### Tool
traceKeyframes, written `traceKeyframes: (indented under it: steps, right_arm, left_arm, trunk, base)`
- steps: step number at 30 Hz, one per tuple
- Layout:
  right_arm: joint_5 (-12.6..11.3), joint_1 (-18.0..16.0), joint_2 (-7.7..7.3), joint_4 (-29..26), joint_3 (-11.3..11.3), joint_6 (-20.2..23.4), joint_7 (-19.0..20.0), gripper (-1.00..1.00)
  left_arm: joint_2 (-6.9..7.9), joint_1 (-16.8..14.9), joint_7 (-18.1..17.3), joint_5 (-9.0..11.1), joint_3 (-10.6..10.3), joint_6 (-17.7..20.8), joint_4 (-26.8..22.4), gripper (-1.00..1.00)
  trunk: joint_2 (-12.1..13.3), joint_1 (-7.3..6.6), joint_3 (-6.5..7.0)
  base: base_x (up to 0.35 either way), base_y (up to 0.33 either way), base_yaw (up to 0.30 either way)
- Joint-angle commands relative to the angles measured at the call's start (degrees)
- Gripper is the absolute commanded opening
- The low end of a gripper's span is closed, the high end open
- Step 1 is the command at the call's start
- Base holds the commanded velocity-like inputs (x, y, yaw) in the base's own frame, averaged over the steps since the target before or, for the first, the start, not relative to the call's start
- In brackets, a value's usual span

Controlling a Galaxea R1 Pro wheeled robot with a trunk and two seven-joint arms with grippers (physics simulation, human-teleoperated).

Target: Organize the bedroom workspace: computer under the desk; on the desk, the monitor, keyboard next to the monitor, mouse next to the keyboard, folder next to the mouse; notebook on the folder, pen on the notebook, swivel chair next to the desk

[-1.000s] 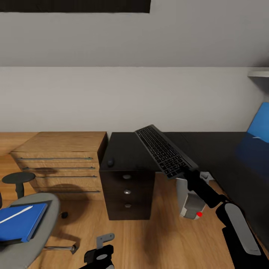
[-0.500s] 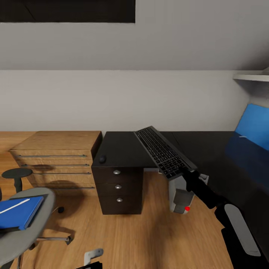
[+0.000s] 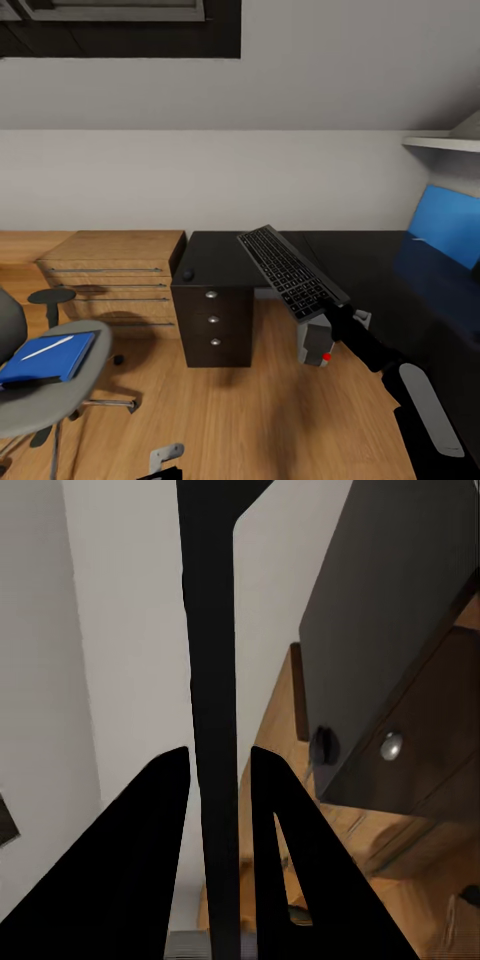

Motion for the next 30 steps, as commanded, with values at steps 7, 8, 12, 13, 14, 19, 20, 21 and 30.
traceKeyframes:
  steps: [7, 8, 12, 13, 14, 19, 20, 21, 30]
  right_arm:
    - [-0.57, -0.04, -0.01, -0.54, -0.07, 0.2, -0.39, -1.0]
    - [-0.53, -0.04, -0.01, -0.61, -0.07, 0.16, -0.28, -1.0]
    - [-0.51, -0.04, -0.08, -0.82, -0.19, 0.12, -0.29, -1.0]
    - [-0.51, -0.04, -0.08, -0.83, -0.2, 0.12, -0.29, -1.0]
    - [-0.51, -0.04, -0.09, -0.85, -0.22, 0.13, -0.29, -1.0]
    - [-0.51, -0.04, -0.23, -0.86, -0.31, 0.18, -0.24, -1.0]
    - [-0.54, -0.04, -0.26, -0.84, -0.31, 0.22, -0.21, -1.0]
    - [-0.59, -0.04, -0.3, -0.81, -0.32, 0.28, -0.18, -1.0]
    - [-0.76, -0.04, -0.35, -0.56, -0.41, 0.39, 0.04, -1.0]
  left_arm:
    - [0.04, -0.08, 0.27, 0.64, -0.45, -0.38, -0.09, 1.0]
    - [0.09, -0.08, 0.27, 0.65, -0.45, -0.38, -0.02, 1.0]
    - [0.12, -0.07, 0.27, 0.74, -0.37, -0.3, 0.07, 1.0]
    - [0.12, -0.06, 0.27, 0.74, -0.37, -0.3, 0.08, 1.0]
    - [0.12, -0.05, 0.27, 0.75, -0.37, -0.29, 0.09, 1.0]
    - [0.12, -0.05, 0.27, 0.75, -0.43, -0.29, 0.11, 1.0]
    - [0.12, -0.05, 0.27, 0.75, -0.44, -0.29, 0.11, 1.0]
    - [0.12, -0.06, 0.27, 0.75, -0.44, -0.29, 0.11, 1.0]
    - [0.17, -0.06, 0.27, 0.75, -0.45, -0.37, 0.11, 1.0]
  trunk:
    - [2.79, -1.58, 1.21]
    - [3.19, -1.8, 1.39]
    - [4.79, -2.68, 2.1]
    - [5.19, -2.9, 2.28]
    - [5.59, -3.12, 2.46]
    - [7.6, -4.22, 3.36]
    - [8.0, -4.44, 3.54]
    - [8.4, -4.66, 3.72]
    - [12.01, -6.63, 5.33]
  base:
    - [-0.34, 0.0, 0.0]
    - [-0.341, 0.0, 0.0]
    - [-0.326, 0.0, 0.0]
    - [-0.279, 0.0, 0.0]
    - [-0.286, 0.0, 0.0]
    - [-0.316, -0.048, 0.0]
    - [-0.327, -0.094, 0.0]
    - [-0.33, -0.107, 0.0]
    - [-0.333, -0.128, 0.0]
